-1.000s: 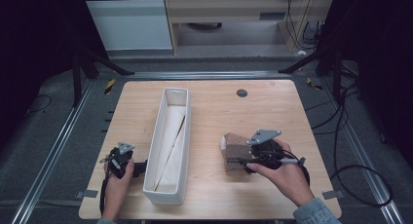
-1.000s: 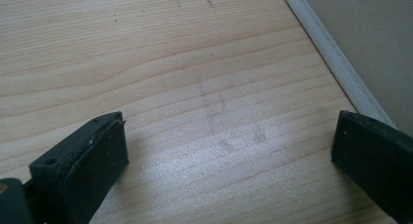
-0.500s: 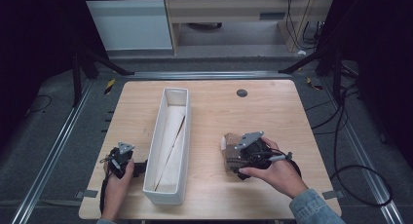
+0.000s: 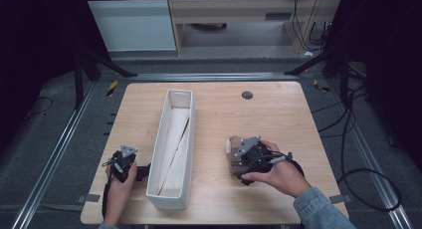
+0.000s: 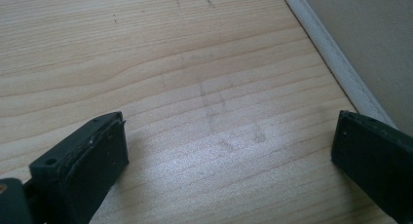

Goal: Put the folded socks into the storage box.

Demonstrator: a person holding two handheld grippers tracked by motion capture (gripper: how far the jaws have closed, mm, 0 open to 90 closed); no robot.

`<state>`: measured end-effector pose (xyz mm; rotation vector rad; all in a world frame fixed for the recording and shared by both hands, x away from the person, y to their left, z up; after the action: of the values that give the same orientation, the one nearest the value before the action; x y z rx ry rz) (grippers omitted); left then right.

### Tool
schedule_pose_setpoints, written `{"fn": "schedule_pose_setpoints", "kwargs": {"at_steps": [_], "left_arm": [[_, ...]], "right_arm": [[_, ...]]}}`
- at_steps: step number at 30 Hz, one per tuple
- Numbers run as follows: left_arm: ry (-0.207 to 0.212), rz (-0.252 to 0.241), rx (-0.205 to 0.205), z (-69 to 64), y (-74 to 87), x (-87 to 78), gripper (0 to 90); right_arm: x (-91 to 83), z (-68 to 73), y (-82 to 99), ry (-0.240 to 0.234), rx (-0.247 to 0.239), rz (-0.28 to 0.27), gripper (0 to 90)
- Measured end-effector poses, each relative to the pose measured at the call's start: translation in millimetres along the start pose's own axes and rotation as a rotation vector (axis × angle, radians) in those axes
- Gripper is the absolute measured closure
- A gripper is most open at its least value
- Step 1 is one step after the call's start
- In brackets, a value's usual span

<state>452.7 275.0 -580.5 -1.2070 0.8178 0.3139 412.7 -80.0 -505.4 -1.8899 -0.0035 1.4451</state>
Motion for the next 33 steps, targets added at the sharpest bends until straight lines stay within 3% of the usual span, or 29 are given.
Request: {"fn": "schedule_pose_setpoints", "kwargs": {"at_steps": [13, 22, 28, 33], "left_arm": [[0.001, -0.001, 0.001, -0.2, 0.0, -0.1, 0.0], [0.001, -0.001, 0.000, -0.3, 0.0, -0.1, 0.0], [0.001, -0.001, 0.001, -0.3, 0.1, -0.1, 0.0], [0.001, -0.001, 0.001, -0.4, 0.2, -0.3, 0.0]], "right_arm": [[18.4, -4.3, 9.0, 0.015, -0.020, 0.038, 14.2], [29.5, -15.5, 20.6, 0.083, -0.042, 0.070, 16.7], [29.1, -20.3, 20.3, 0.139, -0.073, 0.080, 31.0], [19.7, -23.6, 12.7, 0.134, -0.060, 0.077, 45.7]]}}
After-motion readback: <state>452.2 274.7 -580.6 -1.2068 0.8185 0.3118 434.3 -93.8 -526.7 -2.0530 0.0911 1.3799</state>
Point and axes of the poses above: each handheld gripper's, and its own axes: x roughly forward along the jaws, y roughly out of its underside, z roughly to its left, the point moved 10 cm from there along x, roughly forward along the jaws, and after that the axes turned 8 degrees about x, right-handed, at the moved point
